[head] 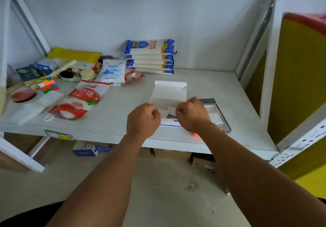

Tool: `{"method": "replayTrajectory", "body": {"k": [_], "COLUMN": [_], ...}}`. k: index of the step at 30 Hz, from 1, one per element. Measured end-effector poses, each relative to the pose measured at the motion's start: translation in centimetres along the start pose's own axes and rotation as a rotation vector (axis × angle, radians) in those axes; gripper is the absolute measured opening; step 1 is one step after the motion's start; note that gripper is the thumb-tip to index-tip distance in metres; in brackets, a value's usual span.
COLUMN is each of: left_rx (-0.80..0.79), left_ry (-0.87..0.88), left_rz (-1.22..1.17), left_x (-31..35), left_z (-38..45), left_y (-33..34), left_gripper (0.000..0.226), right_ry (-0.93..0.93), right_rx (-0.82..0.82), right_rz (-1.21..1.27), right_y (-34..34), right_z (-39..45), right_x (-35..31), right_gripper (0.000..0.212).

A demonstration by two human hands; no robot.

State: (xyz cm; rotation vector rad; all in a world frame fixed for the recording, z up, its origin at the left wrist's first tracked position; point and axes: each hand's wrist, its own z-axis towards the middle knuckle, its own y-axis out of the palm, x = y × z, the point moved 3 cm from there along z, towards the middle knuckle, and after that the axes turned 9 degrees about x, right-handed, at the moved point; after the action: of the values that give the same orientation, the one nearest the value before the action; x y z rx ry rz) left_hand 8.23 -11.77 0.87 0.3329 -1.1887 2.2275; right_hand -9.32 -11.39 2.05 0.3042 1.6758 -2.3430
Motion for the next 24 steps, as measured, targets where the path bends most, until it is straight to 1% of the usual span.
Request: {"method": "replayTrajectory", "body": {"k": [2,3,6,9,13,15,18,21,24], "left_rx": [0.049,0.062,0.081,0.061,0.011,0.003,-0.047,-0.091,-0.111], "left_ry": [-0.030,-0.042,-0.057,-0.031,0.062,0.097,0.148,0.144,0.122], "left_rz": [-0.008,-0.011,-0.037,-0.054,-0.044,-0.022,-0.003,0.002,-0.012], "left_x": [-1.2,-1.7,-3.0,-3.2,-3.1,-2.9,-2.2,-1.8,-1.0], "left_z": [0.7,1.2,3.0,4.3,5.2,5.4,5.4,5.3,5.5], "left_y": [-0.1,0.0,1.0,2.5,4.4,4.5,3.7,2.8,2.2], "left_gripper": [0.015,0.014,0.014,0.018,0.026,0.029,0.033,0.031,0.026], "right_ry": [0.016,0.029,0.078,0.125,0.102,0.094,0.061,0.071,0.052], "right_rx": [-0.023,-0.073,-0.266,-0.356,-0.363,-0.373,-0.359,-0.307,-0.218], "right_rz": [-0.024,-0.044,-0.127,-0.150,-0.212,-0.196,-0.129,-0.021,0.039], "right_y": [-0.1,0.0,1.5,3.0,3.9,4.0,3.6,2.1,0.8], "right_z": [0.8,1.3,3.1,4.3,5.7,5.9,5.6,5.2,4.9], "right_x": [-0.2,-0.4,-0.6,-0.7,-0.5,-0.1,0.5,0.7,0.7], "right_gripper": [0.032,0.033,0.039,0.047,0.040,0.037,0.045,0.057,0.057]}}
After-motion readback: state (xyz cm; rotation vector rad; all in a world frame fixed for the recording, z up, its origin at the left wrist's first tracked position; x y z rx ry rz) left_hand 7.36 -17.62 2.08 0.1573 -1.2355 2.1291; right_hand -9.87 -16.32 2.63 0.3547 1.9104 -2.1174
